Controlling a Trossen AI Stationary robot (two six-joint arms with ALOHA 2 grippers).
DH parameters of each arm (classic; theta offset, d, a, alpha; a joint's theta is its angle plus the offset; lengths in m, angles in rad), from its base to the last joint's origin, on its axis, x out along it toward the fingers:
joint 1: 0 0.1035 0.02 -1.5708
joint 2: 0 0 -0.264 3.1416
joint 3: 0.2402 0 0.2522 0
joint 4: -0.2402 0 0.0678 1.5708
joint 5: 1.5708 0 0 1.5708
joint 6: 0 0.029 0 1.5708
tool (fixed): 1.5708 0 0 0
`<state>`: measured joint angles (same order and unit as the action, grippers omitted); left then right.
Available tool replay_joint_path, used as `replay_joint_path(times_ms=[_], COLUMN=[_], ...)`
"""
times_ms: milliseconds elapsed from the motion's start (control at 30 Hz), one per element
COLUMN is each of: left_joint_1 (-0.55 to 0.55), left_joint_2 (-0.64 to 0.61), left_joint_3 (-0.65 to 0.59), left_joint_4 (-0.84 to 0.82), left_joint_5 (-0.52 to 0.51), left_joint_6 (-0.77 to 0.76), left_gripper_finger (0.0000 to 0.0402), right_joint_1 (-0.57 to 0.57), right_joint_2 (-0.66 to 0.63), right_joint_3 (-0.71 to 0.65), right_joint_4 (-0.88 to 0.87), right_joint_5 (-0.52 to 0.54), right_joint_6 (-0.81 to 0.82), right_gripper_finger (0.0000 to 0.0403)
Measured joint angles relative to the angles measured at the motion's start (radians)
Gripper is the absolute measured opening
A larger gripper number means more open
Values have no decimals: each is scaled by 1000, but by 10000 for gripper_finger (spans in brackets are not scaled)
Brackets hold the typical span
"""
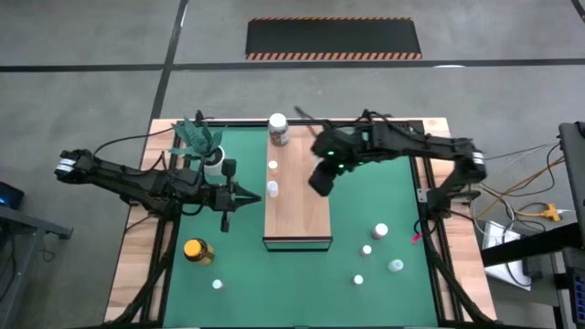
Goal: Pick and place medicine bottles onto shelf by color
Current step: Put the light yellow pill bottle on the shelf
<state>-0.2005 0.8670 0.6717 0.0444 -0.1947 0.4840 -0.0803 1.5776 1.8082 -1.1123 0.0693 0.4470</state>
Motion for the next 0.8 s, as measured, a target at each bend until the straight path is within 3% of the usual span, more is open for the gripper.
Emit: replay_joint_path(times_ms=[400, 800], left_joint_1=[0, 0], left_joint_2=[-94, -103], left_joint_3=[-43, -54], left_joint_4=[18, 16], left_joint_5=[0, 0], left_joint_6=[-15, -34], left_gripper_finger=[3, 3], right_joint_1=[-33, -88], right_joint_2=[330, 456], right_joint_3=[379, 460], right_joint_4=[-147, -176], right_joint_5=[1, -29], right_joint_6=[-233, -291], right_gripper_finger=[94, 94])
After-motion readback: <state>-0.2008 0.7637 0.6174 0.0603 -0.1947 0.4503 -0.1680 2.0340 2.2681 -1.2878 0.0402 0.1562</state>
